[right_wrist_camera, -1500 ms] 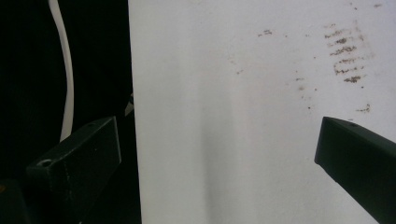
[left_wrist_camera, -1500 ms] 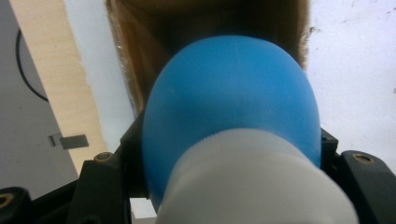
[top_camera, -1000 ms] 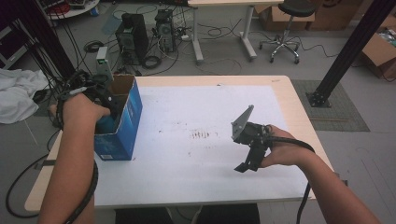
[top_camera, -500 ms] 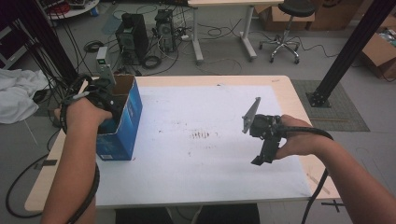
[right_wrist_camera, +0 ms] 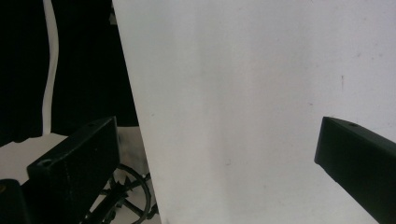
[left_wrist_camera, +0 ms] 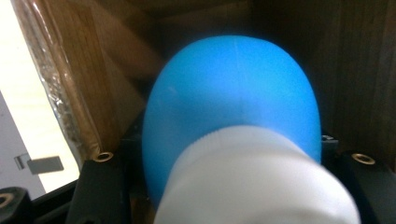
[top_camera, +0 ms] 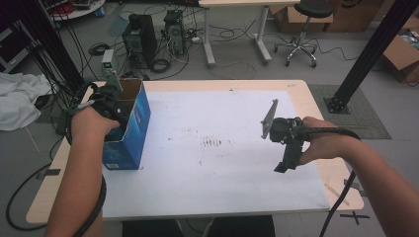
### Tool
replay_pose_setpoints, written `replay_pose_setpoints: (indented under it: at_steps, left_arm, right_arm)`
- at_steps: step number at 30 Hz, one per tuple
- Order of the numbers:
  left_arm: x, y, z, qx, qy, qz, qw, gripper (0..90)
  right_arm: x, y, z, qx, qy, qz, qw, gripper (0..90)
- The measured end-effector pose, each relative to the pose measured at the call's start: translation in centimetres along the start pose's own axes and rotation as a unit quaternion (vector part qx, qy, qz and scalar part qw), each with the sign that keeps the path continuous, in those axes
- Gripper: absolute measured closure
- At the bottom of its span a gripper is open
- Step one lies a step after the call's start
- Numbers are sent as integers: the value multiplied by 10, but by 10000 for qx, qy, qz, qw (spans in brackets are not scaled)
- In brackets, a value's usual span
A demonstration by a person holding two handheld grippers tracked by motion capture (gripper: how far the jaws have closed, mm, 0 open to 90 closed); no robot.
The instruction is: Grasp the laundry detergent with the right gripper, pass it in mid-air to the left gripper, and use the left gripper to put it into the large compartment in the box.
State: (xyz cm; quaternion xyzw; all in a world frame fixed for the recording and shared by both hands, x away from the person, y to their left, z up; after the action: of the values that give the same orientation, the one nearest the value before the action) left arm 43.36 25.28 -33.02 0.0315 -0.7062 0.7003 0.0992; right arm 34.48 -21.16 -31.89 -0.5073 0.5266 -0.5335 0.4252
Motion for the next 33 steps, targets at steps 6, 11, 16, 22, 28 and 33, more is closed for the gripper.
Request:
replay_pose_setpoints:
  at_steps: [6, 11, 16, 22, 28, 33]
  left_arm:
    - [-1, 0, -1, 32, -104, -40, 9999, 384]
    - [-1, 0, -1, 34, -86, -72, 9999, 383]
    - [0, 0, -1, 52, -75, -77, 9999, 380]
    - [1, 0, 1, 4, -16, -96, 10000, 316]
    - [2, -7, 5, -155, 47, -88, 9998, 296]
    - [6, -18, 6, -194, 69, -39, 9998, 288]
  right_arm:
    - [3, -3, 1, -13, 22, -41, 10000, 0]
    - [5, -6, 2, -5, 57, -29, 10000, 1]
    - [7, -9, 2, -10, 63, -79, 9999, 1]
    - [7, -12, 1, 8, 51, -123, 9999, 1]
    - [6, -16, 0, 26, 58, -25, 10000, 0]
    - [8, -16, -1, 33, 50, -61, 10000, 0]
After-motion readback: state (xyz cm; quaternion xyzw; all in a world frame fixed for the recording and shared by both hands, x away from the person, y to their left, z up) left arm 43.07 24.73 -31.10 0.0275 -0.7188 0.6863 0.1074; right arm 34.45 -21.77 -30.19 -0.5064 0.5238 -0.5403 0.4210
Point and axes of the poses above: each handheld gripper's, and its own axes: y roughly forward along the jaws, x roughly out of its underside, z roughly to its right, the point moved 4 cm from there along y, roughly forward along the jaws, and after that the axes turned 13 degrees about -z, right-handed, at the moved point
